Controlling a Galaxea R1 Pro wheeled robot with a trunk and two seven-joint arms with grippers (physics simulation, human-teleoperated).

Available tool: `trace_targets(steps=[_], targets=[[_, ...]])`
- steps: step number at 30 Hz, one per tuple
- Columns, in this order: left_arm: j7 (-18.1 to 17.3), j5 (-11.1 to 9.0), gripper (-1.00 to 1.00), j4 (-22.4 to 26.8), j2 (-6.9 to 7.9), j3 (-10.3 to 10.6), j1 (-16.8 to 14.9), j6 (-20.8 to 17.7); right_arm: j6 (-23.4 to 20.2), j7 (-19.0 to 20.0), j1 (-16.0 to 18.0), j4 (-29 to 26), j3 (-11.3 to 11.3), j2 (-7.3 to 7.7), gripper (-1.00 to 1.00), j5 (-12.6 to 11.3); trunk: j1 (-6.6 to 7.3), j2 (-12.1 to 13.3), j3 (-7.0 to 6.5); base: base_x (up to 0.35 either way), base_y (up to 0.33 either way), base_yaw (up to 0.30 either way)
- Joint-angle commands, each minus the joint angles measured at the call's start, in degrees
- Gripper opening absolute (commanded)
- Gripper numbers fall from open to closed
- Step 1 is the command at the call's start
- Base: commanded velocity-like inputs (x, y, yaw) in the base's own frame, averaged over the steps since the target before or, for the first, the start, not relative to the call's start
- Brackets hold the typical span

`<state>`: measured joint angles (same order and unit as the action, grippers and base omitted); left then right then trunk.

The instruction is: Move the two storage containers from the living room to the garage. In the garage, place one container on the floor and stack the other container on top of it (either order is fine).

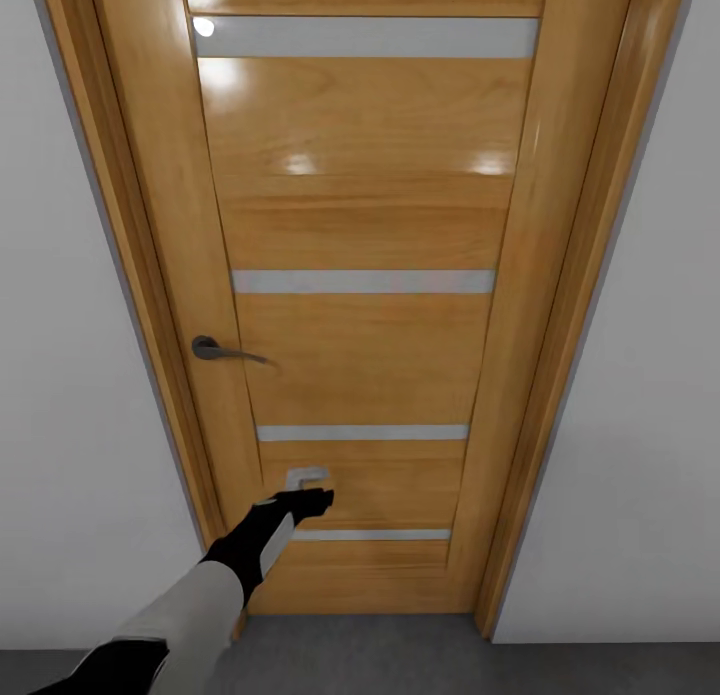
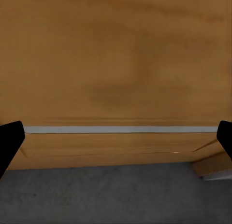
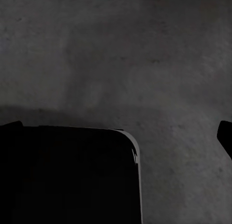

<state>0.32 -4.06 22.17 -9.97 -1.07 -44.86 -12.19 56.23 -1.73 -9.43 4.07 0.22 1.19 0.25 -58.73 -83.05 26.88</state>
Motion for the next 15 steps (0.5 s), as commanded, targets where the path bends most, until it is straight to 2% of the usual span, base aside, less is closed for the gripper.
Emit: trace_targets(steps=[1, 5, 7, 9, 15], targets=[[0.03, -0.42, 1.00, -0.23, -0.02, -0.12, -0.28, -0.30, 0.19, -0.19, 0.03, 0.06, 0.05, -0.02, 1.00, 0.08, 0.00, -0.03, 0.05, 0.000, 0.000, 0.000], [0.14, -0.26, 1.00, -0.88, -0.02, -0.20, -0.61, 1.63, 0.26, -0.20, 0.03, -0.02, 0.01, -0.04, 1.00, 0.03, 0.00, -0.03, 0.05, 0.000, 0.000, 0.000], [0.49, -0.26, 1.00, -1.38, 0.02, -0.36, -0.70, 4.54, 0.27, -0.20, 0.03, -0.25, 0.01, -0.05, 1.00, 0.02, 0.00, -0.03, 0.05, 0.000, 0.000, 0.000], [1.17, -0.41, 1.00, -1.97, 0.85, -0.40, -0.73, 6.07, 0.28, -0.20, 0.03, -0.40, 0.01, -0.05, 1.00, 0.02, 0.00, -0.03, 0.05, 0.000, 0.000, 0.000], [4.33, -0.27, 1.00, -4.03, 1.63, -0.25, -0.75, 7.64, 0.13, -0.44, 0.03, -0.54, -0.04, -0.05, 1.00, 0.01, 0.00, -0.03, 0.05, 0.000, 0.000, 0.000]])
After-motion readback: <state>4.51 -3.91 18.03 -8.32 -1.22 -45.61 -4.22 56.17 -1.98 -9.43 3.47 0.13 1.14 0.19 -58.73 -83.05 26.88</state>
